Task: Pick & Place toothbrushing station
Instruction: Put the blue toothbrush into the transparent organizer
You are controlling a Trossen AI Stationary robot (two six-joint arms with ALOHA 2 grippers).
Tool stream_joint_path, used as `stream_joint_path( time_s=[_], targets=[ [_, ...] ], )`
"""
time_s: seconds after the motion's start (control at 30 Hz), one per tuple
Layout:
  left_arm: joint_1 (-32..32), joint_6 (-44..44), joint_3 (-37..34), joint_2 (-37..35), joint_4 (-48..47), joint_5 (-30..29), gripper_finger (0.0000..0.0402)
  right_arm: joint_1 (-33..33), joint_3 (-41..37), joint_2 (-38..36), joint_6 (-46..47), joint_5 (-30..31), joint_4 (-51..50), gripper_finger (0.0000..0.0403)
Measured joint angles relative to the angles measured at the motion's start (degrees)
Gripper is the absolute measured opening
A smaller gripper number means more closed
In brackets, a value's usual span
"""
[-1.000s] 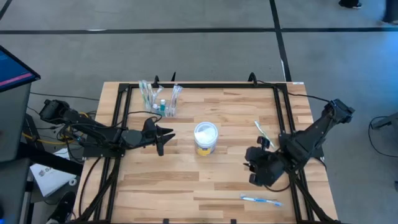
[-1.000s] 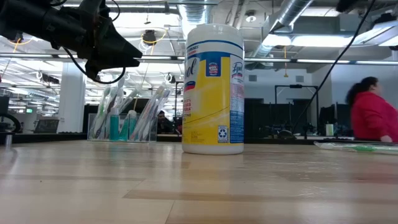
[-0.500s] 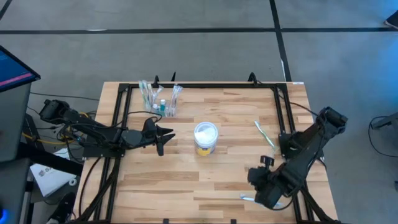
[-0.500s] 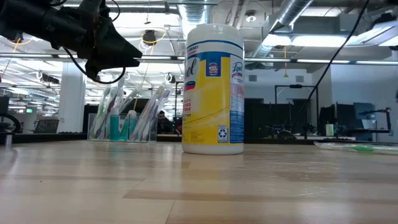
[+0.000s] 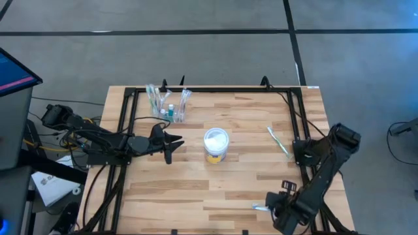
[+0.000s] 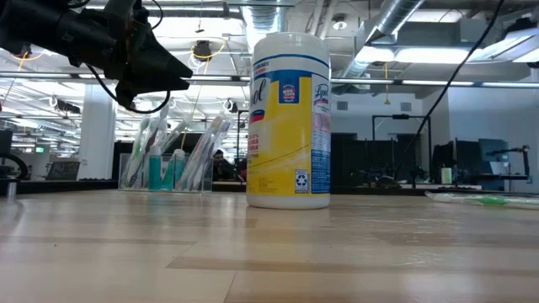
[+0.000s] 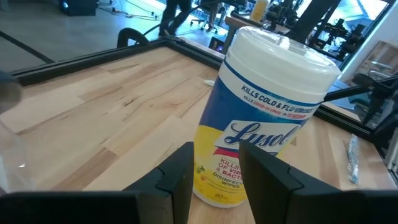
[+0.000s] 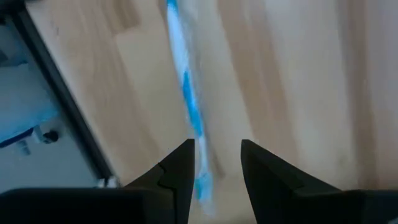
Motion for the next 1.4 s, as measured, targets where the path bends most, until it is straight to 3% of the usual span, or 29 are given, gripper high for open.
stream_joint_path(
  time_s=[0.47, 0.67, 1.4],
  targets=[
    [0.0, -0.11, 0.02, 0.0, 0.36, 0.55, 0.0122, 10.05, 0.01, 3.84, 16.77, -3.11, 1.93, 0.012],
    [0.0, -0.05, 0.02, 0.0, 0.63, 0.55, 0.0122, 10.96, -0.02, 6.71, 16.97, -5.61, 2.36, 0.012],
    [0.0, 0.52, 0.02, 0.0, 0.8, 0.52, 0.0122, 8.89, -0.02, 7.52, 13.54, -3.64, 3.17, 0.012]
  ],
)
